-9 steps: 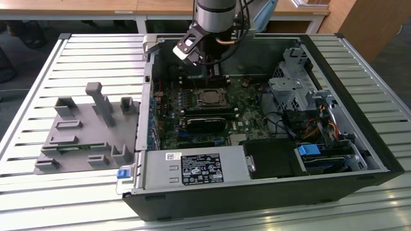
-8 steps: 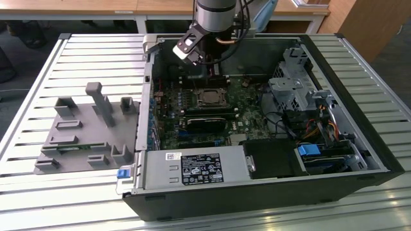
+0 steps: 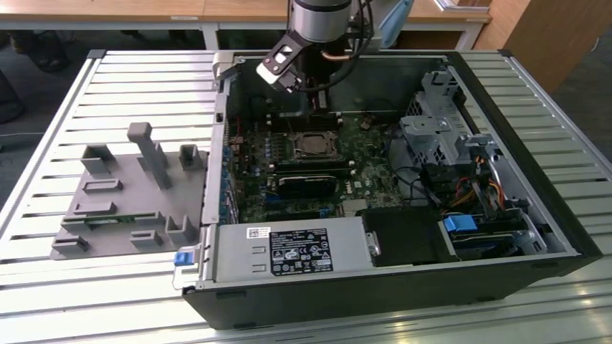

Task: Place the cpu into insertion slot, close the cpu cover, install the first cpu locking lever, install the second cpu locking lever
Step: 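Close the cpu cover, then install the first cpu locking lever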

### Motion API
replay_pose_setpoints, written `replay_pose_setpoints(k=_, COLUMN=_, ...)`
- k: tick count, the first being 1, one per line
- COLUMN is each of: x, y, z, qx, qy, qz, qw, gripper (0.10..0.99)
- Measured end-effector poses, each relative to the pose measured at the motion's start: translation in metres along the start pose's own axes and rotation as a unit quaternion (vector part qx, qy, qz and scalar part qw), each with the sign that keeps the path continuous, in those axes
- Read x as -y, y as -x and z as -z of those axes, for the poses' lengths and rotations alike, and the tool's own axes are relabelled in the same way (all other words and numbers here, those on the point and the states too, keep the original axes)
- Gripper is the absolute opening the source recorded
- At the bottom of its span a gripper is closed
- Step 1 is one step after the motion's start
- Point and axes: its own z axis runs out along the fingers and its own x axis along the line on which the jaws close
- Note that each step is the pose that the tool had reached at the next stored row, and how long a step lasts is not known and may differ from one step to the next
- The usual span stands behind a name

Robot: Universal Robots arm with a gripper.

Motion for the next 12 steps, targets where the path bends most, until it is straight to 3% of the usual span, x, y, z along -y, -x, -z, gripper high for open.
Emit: replay_pose_setpoints(k=12, x=0.0007, y=-0.0006, z=0.0115, qx=0.0, qy=0.001, qz=0.0, qw=1.0, gripper=0.106)
